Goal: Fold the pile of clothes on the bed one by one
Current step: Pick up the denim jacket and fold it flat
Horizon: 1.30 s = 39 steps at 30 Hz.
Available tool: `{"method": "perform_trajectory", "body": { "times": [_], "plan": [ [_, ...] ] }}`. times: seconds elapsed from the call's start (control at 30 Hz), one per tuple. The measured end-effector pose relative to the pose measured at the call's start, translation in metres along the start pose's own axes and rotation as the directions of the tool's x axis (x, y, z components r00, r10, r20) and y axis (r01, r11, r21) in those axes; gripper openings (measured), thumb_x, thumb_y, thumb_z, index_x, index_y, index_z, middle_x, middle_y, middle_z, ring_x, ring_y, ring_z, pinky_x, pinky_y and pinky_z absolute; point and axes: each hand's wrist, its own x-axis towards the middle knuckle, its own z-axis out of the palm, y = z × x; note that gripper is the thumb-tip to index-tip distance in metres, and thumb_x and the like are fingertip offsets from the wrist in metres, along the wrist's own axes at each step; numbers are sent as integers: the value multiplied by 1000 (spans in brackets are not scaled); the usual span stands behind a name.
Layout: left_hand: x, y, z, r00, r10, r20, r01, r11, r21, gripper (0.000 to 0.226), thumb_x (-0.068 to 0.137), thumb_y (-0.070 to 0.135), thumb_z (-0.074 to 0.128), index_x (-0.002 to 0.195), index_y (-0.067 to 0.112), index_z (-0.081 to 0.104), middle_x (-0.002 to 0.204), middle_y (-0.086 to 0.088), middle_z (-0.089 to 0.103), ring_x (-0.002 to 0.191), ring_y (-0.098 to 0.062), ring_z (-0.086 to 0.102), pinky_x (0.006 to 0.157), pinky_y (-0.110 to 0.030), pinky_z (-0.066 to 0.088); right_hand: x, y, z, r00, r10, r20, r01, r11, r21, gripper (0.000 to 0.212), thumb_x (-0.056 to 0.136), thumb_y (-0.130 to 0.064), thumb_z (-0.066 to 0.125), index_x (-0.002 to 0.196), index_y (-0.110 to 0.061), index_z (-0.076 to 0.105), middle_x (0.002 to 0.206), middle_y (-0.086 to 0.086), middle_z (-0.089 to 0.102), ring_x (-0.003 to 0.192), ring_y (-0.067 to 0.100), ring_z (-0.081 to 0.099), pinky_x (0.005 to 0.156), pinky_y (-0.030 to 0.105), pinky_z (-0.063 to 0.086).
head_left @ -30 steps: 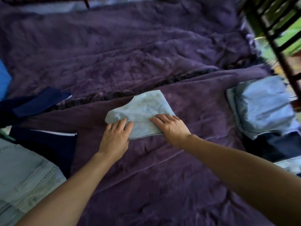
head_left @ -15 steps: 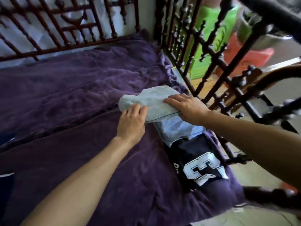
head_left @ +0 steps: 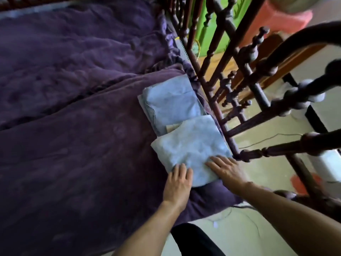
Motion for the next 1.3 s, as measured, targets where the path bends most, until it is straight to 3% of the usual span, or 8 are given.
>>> {"method": "perform_trajectory", "body": {
  "times": [0.1, 0.2, 0.3, 0.37, 0.5, 0.87, 1.1, 1.3],
  "plan": [
    [-18, 3, 38, 975, -7, 222, 12, 1000, -21, 76, 81, 11, 61, 148, 18, 28, 155, -15, 22, 143, -32, 23, 110, -37, 33, -25, -2, 35, 942, 76, 327, -41, 993, -113, 85, 86, -10, 56, 154, -27, 7, 162, 4, -2, 148, 29, 8, 113, 44, 29],
    [-32, 6, 56, 875, 6, 484, 30, 997, -66, 97, 83, 8, 59, 152, 19, -8, 156, -13, -25, 145, -33, -16, 118, -45, 10, -32, -8, 41, 868, 124, 481, -39, 982, -184, 92, 94, -10, 48, 148, -29, -24, 153, 2, -34, 145, 28, -21, 117, 46, 18],
    [-35, 4, 49, 868, -18, 496, 92, 988, -125, 84, 86, 7, 51, 152, 25, 3, 159, -10, -16, 147, -33, -4, 116, -45, 16, -17, -18, 26, 838, 140, 527, -40, 980, -197, 69, 99, -11, 34, 153, -27, -6, 160, 7, -16, 148, 32, -4, 112, 47, 28],
    [-41, -9, 31, 870, -58, 490, 146, 979, -144, 66, 87, 6, 46, 147, 22, 24, 156, -12, 10, 141, -34, 20, 111, -45, 25, 0, -24, 8, 844, 138, 518, -12, 971, -240, 61, 98, -15, 37, 152, -28, 14, 158, 10, 13, 141, 31, 25, 105, 43, 36],
    [-77, -55, -7, 919, -199, 341, 258, 956, -138, 36, 90, 12, 42, 125, 15, 49, 124, -10, 48, 117, -32, 48, 95, -44, 38, 38, -61, -30, 913, 62, 403, 31, 975, -222, 37, 92, -12, 41, 128, -20, 48, 124, 5, 54, 113, 23, 56, 87, 36, 46],
    [-316, -240, -49, 788, -610, 87, 610, 753, -249, 34, 93, 21, 43, 125, 21, 54, 122, -5, 60, 111, -28, 57, 87, -37, 47, 116, -351, -102, 924, -316, 218, 363, 902, -233, 28, 93, -18, 45, 118, -23, 58, 121, 2, 63, 111, 26, 61, 86, 34, 48],
    [-524, -351, -44, 568, -822, 36, 793, 535, -293, 23, 91, 23, 43, 108, 21, 58, 113, -6, 65, 105, -28, 60, 82, -35, 47, 137, -574, -108, 831, -488, 267, 549, 798, -250, 36, 91, -20, 45, 124, -29, 57, 126, 0, 62, 115, 24, 59, 88, 33, 47],
    [-628, -410, -39, 429, -903, 14, 844, 396, -362, 29, 90, 22, 45, 113, 19, 62, 117, -3, 65, 111, -24, 58, 91, -32, 44, 147, -715, -118, 736, -639, 225, 677, 693, -247, 34, 94, -22, 41, 126, -24, 54, 130, 4, 58, 116, 27, 57, 92, 37, 47]
  ]
}}
